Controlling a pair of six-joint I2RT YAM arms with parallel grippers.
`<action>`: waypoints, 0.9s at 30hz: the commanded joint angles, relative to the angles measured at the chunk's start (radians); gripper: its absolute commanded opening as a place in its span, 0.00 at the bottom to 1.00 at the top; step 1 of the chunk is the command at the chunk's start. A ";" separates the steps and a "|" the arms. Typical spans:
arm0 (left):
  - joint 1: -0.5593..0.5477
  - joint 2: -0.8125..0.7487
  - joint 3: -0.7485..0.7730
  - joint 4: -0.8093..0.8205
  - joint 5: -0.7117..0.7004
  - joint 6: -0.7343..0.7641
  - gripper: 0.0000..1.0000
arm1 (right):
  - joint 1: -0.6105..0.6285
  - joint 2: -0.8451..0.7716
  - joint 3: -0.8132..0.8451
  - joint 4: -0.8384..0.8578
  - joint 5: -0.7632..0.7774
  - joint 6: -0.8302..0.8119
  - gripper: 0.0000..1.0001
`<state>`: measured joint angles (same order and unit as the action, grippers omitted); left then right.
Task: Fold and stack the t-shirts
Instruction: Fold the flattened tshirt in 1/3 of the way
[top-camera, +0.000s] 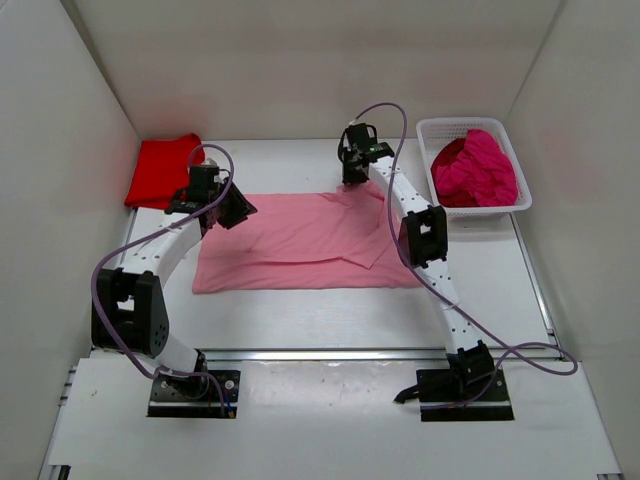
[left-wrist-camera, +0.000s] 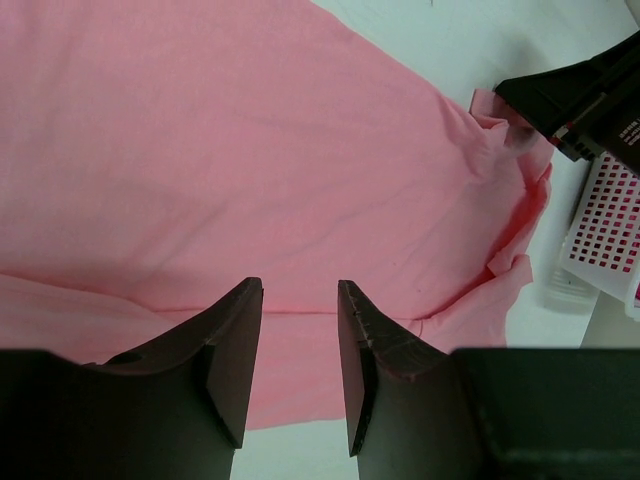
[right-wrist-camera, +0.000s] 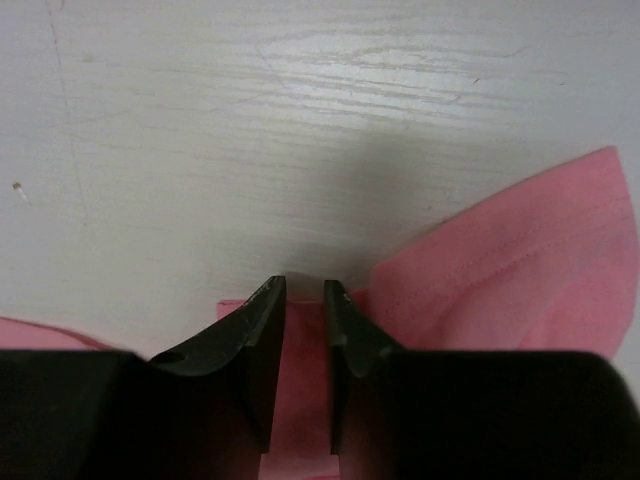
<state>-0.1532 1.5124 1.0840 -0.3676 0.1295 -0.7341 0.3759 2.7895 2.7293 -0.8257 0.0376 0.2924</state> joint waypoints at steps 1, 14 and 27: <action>0.004 -0.047 -0.007 0.033 0.021 -0.010 0.47 | 0.018 0.001 0.007 -0.027 0.002 0.001 0.12; 0.001 0.012 0.062 0.026 0.015 0.007 0.47 | -0.051 -0.082 0.034 0.214 -0.160 0.153 0.00; 0.001 0.023 0.062 0.022 0.021 0.007 0.47 | 0.015 -0.086 0.093 0.036 0.014 0.015 0.47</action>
<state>-0.1490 1.5387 1.1385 -0.3565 0.1398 -0.7368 0.3939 2.7476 2.7796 -0.7643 -0.0227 0.3508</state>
